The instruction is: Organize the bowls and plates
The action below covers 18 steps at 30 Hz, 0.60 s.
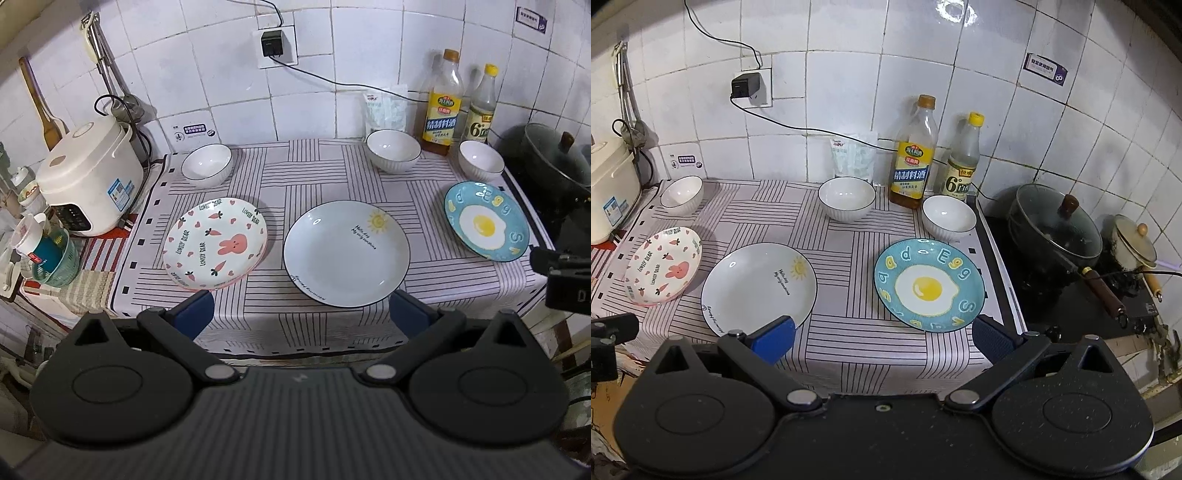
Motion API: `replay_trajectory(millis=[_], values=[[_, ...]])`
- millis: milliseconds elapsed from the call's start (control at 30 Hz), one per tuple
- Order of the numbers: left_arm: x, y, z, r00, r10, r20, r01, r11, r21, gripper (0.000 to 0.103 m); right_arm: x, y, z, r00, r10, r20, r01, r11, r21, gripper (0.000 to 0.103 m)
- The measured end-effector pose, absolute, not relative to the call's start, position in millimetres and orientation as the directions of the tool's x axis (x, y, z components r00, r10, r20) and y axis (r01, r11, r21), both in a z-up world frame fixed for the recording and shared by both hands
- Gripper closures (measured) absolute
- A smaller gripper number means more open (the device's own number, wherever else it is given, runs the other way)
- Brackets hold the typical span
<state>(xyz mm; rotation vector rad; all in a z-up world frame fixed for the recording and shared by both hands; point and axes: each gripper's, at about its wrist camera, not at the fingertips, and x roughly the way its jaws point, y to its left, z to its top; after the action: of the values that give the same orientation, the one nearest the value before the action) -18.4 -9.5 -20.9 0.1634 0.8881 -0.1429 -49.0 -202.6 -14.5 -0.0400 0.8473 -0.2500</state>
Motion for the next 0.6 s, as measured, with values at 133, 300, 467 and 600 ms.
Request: replay_trajectory(millis=[133,300,467,600], values=[[-19.6,-11.2,-22.2,0.625,-0.047,-0.78,0.193,0.977,0.096,0.0,-50.1,-202.7,-15.1,0.637,-0.235,-0.734,0.203,0.97,-0.135,0.0],[-20.7,-11.1,-23.7,0.621,-0.042,-0.783,0.191,0.977,0.1,0.0,-50.8,-202.2,-15.2,0.636,-0.235,-0.735,0.203,0.97,-0.134,0.0],[-19.5,-10.0,-24.3,0.621,-0.037,-0.783,0.184,0.978,0.1,0.0,-50.2,-201.9,-15.3,0.64,-0.233,-0.733,0.201,0.971,-0.133,0.0],[-18.3,-9.5,-25.0,0.62,-0.034,-0.784,0.18,0.979,0.1,0.0,-47.6,-201.8,-15.5,0.639,-0.233,-0.733,0.198,0.971,-0.135,0.0]])
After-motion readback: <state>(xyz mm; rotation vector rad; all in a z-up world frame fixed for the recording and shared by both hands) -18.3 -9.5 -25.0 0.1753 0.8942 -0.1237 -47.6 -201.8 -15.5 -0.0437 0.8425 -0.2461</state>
